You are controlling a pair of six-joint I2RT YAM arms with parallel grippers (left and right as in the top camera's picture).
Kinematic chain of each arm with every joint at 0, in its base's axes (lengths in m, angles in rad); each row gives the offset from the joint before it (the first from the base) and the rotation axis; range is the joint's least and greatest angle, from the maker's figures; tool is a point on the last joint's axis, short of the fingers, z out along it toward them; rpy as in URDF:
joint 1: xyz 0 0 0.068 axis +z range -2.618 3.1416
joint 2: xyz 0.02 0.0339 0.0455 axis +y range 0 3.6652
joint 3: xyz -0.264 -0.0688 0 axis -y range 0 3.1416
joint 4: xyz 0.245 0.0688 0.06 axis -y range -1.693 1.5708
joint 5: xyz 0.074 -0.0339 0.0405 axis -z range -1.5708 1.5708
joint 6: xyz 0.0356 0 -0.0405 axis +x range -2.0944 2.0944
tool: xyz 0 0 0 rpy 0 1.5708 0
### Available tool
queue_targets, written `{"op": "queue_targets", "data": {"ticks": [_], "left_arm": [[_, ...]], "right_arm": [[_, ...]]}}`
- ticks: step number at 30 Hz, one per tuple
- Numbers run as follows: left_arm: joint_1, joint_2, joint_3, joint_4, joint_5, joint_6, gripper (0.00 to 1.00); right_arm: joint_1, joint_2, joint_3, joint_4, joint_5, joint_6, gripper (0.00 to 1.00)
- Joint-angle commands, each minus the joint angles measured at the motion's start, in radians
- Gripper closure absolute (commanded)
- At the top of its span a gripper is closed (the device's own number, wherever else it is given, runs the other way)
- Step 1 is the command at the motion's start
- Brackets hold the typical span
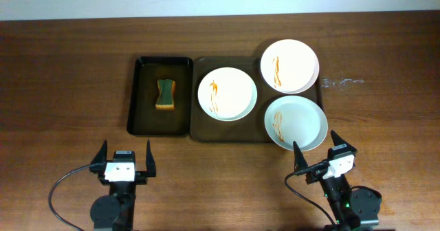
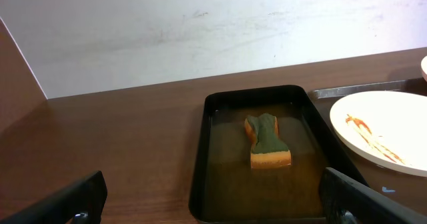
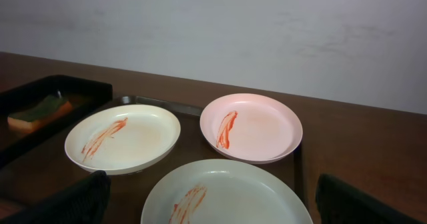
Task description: Clean dirty plates on tray and stack at the side
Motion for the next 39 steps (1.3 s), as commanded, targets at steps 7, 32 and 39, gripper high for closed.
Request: {"op": "queue_targets", "data": {"ticks": [7,32,39], "left_arm": [[0.0,-0.009,-0.007,0.001,0.011,0.017,0.0],[0.0,0.18,0.275,0.144,0.133,0.006,0.0],[0.0,0.449,0.524,0.011,0.18,0.006,0.0]], "right_arm": [[0.006,-0.004,-0.007,-0.003,0.002,0.008,0.02],[0.006,0.046,0.187,0.042,-0.081,0.007,0.02],[0.006,0.28,0.446,-0.105,-0.092,0.007,0.02]]}}
